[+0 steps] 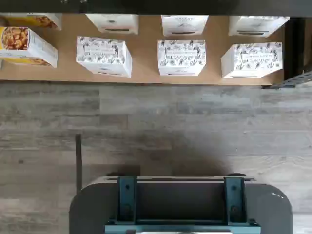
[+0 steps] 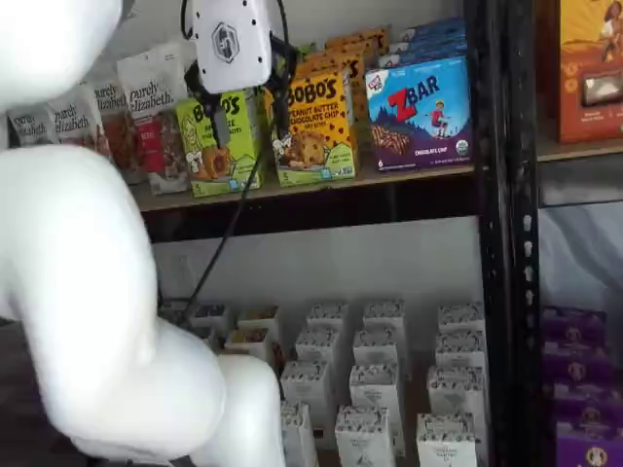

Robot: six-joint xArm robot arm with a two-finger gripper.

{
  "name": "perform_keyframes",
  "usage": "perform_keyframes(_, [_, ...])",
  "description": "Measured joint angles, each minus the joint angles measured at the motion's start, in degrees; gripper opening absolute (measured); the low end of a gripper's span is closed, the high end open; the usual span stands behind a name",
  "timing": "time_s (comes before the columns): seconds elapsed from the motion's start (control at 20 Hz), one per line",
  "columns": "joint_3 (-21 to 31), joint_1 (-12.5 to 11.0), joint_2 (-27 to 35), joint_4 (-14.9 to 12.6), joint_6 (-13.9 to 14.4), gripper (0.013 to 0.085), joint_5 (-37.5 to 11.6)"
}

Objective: Pick up the orange box on the top shelf, the fifth box from the left

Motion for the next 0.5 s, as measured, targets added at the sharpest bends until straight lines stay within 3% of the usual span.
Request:
perform_keyframes(0.05, [-0.5,0.0,0.5,0.0,0.0,0.0850,0.8])
perform_keyframes(0.15, [-4.2,0.1,4.5,0.0,0.2,0.0850,7.8])
perform_keyframes(0.5, [-4.4,0.5,4.6,-0.5,0.3,0.0850,7.8])
